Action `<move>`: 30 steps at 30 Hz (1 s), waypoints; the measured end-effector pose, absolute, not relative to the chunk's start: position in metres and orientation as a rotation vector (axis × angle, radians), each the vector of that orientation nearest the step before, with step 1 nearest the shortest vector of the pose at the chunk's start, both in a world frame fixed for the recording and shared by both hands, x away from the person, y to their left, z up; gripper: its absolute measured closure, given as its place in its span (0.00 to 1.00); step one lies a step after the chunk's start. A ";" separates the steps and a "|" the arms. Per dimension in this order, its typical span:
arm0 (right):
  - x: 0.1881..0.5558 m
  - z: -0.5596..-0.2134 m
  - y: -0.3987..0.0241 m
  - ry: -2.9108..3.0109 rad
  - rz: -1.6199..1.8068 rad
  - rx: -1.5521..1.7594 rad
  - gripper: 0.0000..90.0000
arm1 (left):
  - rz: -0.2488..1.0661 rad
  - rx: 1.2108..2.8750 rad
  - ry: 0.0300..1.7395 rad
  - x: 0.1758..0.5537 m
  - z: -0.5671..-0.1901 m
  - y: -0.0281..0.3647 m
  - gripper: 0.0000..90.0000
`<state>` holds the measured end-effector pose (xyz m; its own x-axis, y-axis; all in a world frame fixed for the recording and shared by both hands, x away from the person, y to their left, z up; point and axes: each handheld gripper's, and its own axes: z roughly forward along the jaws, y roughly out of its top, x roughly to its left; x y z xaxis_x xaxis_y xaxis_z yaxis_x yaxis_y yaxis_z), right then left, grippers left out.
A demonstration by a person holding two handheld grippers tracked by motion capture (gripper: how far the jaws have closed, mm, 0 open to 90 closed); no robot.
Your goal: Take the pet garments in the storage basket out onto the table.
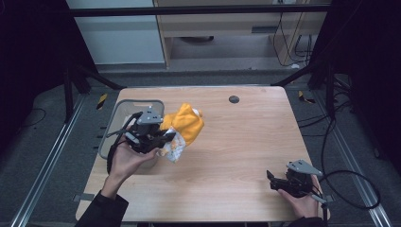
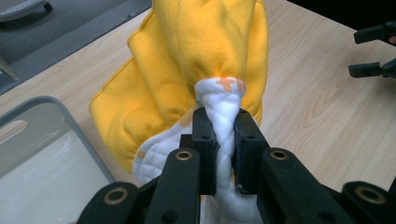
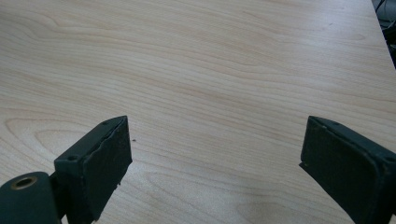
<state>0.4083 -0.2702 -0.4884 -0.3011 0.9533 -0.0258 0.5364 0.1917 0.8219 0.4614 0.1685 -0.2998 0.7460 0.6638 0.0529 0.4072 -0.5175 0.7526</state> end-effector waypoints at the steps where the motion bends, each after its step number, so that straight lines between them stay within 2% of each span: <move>1: 0.408 -0.488 -0.270 1.921 0.985 1.391 0.09 | 0.424 2.191 0.792 0.461 -0.302 0.165 0.91; 30: 0.408 -0.488 -0.272 1.919 0.982 1.383 0.09 | 0.309 2.279 0.755 0.474 -0.358 0.120 0.91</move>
<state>0.4081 -0.2717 -0.4884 -0.3005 0.9533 -0.0307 0.5328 0.1945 0.8236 0.4735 0.1201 -0.3584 0.8011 0.5985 0.0041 0.4301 -0.5804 0.6915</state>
